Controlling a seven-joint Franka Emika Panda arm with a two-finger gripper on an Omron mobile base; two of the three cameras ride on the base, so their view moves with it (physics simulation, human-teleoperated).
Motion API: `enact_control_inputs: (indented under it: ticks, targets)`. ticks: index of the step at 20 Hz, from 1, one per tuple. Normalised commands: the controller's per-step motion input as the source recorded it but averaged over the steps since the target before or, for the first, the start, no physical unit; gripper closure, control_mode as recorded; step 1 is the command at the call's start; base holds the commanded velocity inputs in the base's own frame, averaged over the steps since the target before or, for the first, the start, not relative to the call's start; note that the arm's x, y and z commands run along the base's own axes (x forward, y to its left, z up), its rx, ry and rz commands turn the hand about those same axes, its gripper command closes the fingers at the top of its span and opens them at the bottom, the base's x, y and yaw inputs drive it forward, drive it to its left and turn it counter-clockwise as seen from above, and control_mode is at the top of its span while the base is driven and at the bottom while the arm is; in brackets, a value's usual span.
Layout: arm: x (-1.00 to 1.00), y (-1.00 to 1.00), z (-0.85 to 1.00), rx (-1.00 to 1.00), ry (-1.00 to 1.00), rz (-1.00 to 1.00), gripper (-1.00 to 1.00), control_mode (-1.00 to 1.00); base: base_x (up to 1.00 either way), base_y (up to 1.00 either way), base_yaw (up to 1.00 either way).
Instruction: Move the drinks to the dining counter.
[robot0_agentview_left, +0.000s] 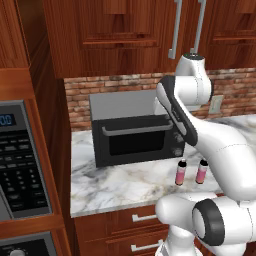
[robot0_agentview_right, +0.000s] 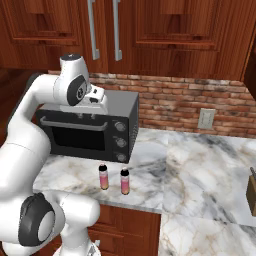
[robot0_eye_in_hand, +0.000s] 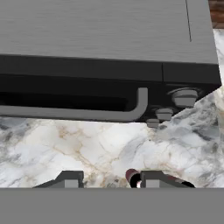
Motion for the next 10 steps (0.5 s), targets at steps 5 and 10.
enact_control_inputs:
  ticks: [5,10]
  targets:
    - [-0.23,-0.03,-0.01,0.0,0.0,0.0,-1.0,-1.0,0.0,0.0,0.0]
    - [-0.47,-0.13,-0.12,0.0,0.0,0.0,-1.0,-1.0,0.0,0.0,0.0]
